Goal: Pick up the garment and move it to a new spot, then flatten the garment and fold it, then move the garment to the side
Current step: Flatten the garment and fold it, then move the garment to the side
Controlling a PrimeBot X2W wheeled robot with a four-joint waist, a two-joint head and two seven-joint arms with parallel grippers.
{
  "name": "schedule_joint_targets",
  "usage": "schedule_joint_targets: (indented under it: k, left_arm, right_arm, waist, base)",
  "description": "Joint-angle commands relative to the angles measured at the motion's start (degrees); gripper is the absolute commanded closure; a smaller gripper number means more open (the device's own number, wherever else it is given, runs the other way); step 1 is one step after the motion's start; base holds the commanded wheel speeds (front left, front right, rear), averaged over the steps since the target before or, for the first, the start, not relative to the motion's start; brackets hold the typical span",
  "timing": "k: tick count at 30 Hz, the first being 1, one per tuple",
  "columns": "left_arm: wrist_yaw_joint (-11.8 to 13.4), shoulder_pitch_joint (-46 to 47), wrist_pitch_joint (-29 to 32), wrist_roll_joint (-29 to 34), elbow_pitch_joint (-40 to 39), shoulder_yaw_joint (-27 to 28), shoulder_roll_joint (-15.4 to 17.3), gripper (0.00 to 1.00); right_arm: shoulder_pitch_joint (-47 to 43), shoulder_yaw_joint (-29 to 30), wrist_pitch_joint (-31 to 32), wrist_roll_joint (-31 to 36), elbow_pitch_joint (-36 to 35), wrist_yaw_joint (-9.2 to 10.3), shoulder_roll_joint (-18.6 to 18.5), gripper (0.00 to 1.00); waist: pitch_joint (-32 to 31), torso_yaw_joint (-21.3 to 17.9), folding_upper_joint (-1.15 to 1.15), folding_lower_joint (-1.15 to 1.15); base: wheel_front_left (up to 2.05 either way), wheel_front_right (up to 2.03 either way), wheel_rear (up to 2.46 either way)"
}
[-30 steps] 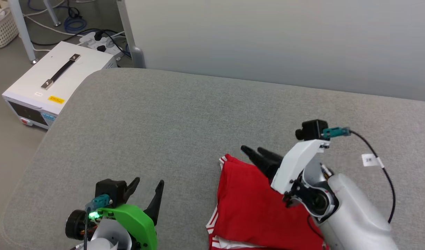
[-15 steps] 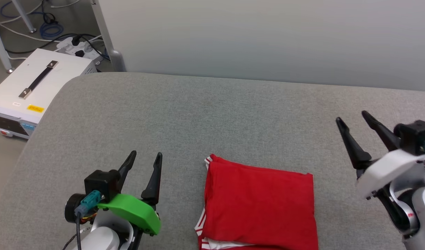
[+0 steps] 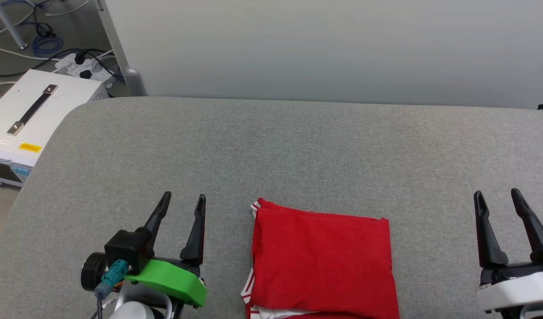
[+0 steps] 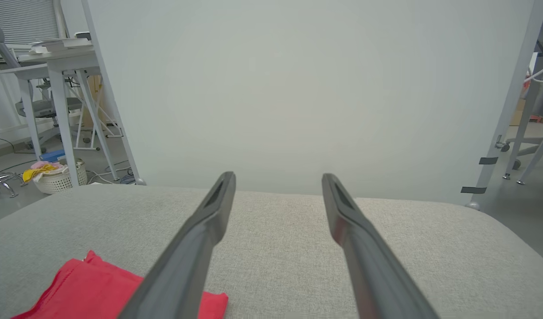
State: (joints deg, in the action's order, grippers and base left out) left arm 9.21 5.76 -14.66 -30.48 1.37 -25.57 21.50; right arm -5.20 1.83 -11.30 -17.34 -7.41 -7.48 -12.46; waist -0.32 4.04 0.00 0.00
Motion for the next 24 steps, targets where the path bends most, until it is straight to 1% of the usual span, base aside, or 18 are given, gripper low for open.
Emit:
schedule_joint_targets:
  k: [1, 6, 10, 16, 24]
  left_arm:
    - [-0.7, -1.6, -0.3, 1.1, 0.4, 0.7, -0.8, 0.0]
    - [-3.1, -3.7, -0.3, 3.5, 1.6, 2.9, -3.2, 0.0]
    - [-4.7, -4.4, -0.3, 6.6, 2.0, 4.6, -5.0, 0.0]
    - [-6.8, -4.9, -0.3, 10.3, 0.8, 8.4, -8.0, 0.0]
    - [-10.1, -5.8, -0.3, 13.1, 2.0, 11.8, -10.4, 0.0]
  right_arm:
    - [-1.4, 0.5, -0.7, 0.9, -0.7, -0.01, 0.9, 0.0]
    - [-4.0, 0.7, -2.2, 2.4, -1.0, -0.01, 4.3, 0.0]
    - [-4.3, 0.5, -2.8, 2.6, 0.1, -0.01, 5.6, 0.0]
    - [-3.7, 0.3, -3.3, 2.5, 1.2, -0.01, 5.9, 0.0]
    - [-3.4, 0.2, -3.5, 2.2, 1.8, -0.01, 5.6, 0.0]
  waist:
    - [-0.1, -0.1, 0.0, 0.0]
    - [-0.1, 0.1, 0.0, 0.0]
    - [0.0, 0.3, 0.0, 0.0]
    - [0.2, 0.8, 0.0, 0.0]
    - [0.5, 1.3, 0.0, 0.0]
  base:
    - [0.0, 0.0, 0.0]
    - [0.0, 0.0, 0.0]
    - [0.0, 0.0, 0.0]
    - [0.0, 0.0, 0.0]
    - [0.0, 0.0, 0.0]
